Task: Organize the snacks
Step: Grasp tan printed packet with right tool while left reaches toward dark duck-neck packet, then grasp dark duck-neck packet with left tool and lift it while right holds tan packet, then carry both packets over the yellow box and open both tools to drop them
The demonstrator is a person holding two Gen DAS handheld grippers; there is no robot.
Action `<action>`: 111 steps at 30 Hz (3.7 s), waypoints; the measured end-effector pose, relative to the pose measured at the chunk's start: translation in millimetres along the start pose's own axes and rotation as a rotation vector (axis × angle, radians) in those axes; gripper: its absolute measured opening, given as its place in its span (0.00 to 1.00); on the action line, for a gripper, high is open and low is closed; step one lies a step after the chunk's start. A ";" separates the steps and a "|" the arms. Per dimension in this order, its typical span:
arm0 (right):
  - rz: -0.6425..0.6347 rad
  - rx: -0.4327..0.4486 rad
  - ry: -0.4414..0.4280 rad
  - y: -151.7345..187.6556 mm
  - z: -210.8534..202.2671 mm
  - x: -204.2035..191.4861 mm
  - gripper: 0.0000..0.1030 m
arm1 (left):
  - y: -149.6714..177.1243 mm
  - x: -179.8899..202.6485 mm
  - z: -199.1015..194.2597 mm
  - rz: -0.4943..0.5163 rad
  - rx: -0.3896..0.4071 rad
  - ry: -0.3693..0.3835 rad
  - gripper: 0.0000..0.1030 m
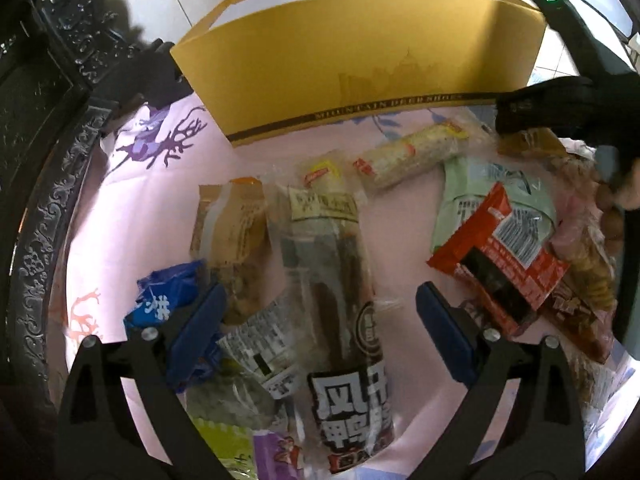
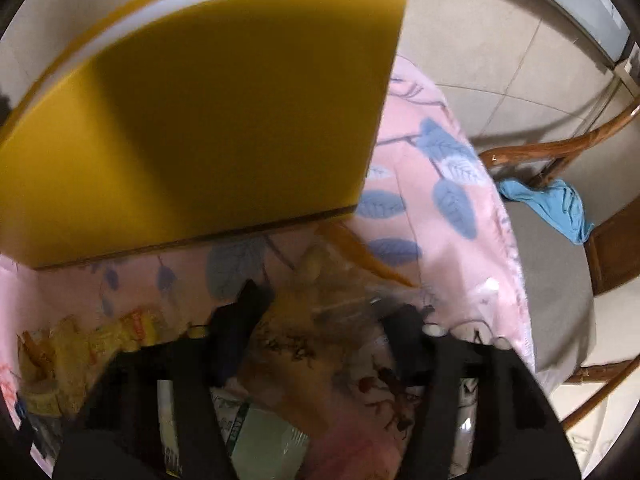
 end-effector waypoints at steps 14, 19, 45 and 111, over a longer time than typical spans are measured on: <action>0.061 0.075 -0.164 18.4 -93.1 53.1 0.41 | 8.7 -7.0 -26.1 0.005 0.027 -0.014 0.95; 0.045 0.137 -0.178 17.4 -129.2 53.2 0.41 | 35.0 -41.3 -63.0 -0.057 0.025 0.028 0.98; -0.055 0.096 -0.167 56.5 -131.2 21.0 0.41 | 10.3 9.8 -3.7 0.031 -0.095 0.032 0.36; -0.138 0.317 -0.302 -56.4 -176.0 -6.0 0.39 | -95.5 -90.9 -111.8 -0.157 0.285 -0.001 0.31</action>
Point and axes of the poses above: each gripper's, at about its wrist camera, not at the fingertips, and z roughly the way its jaws point, x to its right, y to its underside, the point moved 6 cm from there along z, roughly the way its jaws point, and after that the axes turned 8 degrees about z, right-handed, at the moved point
